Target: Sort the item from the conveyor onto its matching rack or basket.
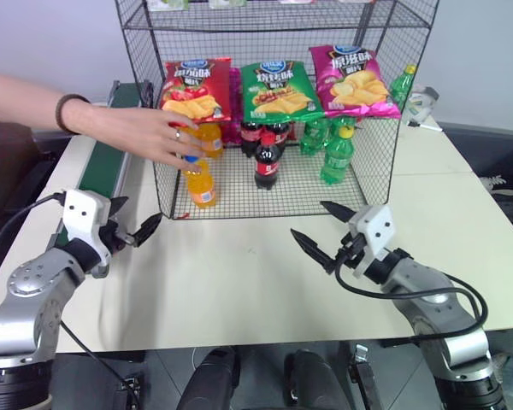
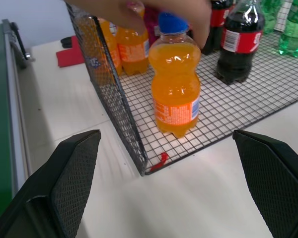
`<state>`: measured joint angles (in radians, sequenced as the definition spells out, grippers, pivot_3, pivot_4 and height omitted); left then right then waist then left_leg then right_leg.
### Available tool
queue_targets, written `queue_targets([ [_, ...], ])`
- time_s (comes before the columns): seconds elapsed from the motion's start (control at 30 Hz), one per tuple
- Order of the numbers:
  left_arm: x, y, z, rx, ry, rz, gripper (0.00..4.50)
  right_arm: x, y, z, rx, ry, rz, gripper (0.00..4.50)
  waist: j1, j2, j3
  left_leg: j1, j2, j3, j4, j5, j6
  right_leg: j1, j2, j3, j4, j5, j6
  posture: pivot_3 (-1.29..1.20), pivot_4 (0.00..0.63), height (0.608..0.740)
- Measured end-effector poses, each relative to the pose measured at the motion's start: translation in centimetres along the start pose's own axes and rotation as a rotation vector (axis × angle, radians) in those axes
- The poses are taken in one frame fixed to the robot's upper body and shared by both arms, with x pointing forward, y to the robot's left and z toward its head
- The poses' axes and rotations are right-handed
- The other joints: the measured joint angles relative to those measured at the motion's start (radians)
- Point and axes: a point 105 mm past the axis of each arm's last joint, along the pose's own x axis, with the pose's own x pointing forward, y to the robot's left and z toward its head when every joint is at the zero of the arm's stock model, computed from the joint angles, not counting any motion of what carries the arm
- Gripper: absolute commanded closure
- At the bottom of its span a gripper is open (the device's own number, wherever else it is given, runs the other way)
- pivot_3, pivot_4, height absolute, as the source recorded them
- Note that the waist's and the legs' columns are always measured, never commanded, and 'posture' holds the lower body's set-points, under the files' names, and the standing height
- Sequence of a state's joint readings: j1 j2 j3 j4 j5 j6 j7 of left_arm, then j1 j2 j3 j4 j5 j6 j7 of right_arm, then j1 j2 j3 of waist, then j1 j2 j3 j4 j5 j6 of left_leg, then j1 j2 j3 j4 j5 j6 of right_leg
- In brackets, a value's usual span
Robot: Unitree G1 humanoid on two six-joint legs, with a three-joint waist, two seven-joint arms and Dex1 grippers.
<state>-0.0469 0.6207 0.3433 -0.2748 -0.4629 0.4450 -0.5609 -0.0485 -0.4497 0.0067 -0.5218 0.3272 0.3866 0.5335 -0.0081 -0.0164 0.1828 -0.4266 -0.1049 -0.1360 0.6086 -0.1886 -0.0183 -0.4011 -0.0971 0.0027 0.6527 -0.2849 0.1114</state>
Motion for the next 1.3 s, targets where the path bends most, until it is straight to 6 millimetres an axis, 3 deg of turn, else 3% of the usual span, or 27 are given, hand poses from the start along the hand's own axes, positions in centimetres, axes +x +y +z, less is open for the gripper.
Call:
queue_targets([
  [0.17, -0.1, 0.7, 0.1, -0.018, -0.018, 0.047, 0.03, 0.7, -0.6, 0.9, -0.014, -0.020, -0.008, 0.00, 0.000, 0.000, 0.000, 0.000, 0.000, 0.000, 0.000, 0.000, 0.000, 0.000, 0.000, 0.000, 0.000, 0.000, 0.000, 0.00, 0.150, 0.740],
  [0.53, 0.3, 1.0, 0.2, -0.027, -0.024, 0.052, 0.03, -0.7, -3.3, 0.3, -0.032, 0.031, -0.077, 0.00, 0.008, 0.000, 0.000, 0.000, 0.000, 0.000, 0.000, 0.000, 0.000, 0.002, 0.000, 0.000, -0.001, 0.000, 0.000, 0.00, 0.150, 0.740],
  [0.93, 0.7, 0.5, -0.5, -0.053, -0.019, 0.047, 0.03, -1.4, -4.7, -0.6, -0.060, 0.036, -0.106, 0.00, 0.019, 0.000, 0.000, 0.000, 0.000, 0.000, 0.000, 0.000, 0.000, 0.004, 0.000, 0.000, -0.001, 0.000, 0.000, 0.00, 0.150, 0.740],
  [1.1, 0.6, 0.2, -1.4, -0.086, -0.025, 0.071, 0.03, -2.4, -5.7, -2.0, -0.083, 0.064, -0.157, 0.00, 0.020, 0.000, 0.000, 0.000, 0.000, 0.000, 0.001, 0.000, 0.000, 0.005, 0.000, 0.000, -0.001, 0.000, 0.000, 0.00, 0.150, 0.740],
  [1.3, 0.9, 0.1, -2.0, -0.103, -0.026, 0.101, 0.03, -2.2, -6.1, -1.4, -0.146, 0.027, -0.208, 0.00, 0.020, 0.000, 0.000, 0.000, 0.000, 0.000, 0.001, 0.000, 0.000, 0.005, 0.000, 0.000, -0.001, 0.000, 0.000, 0.00, 0.150, 0.740],
])
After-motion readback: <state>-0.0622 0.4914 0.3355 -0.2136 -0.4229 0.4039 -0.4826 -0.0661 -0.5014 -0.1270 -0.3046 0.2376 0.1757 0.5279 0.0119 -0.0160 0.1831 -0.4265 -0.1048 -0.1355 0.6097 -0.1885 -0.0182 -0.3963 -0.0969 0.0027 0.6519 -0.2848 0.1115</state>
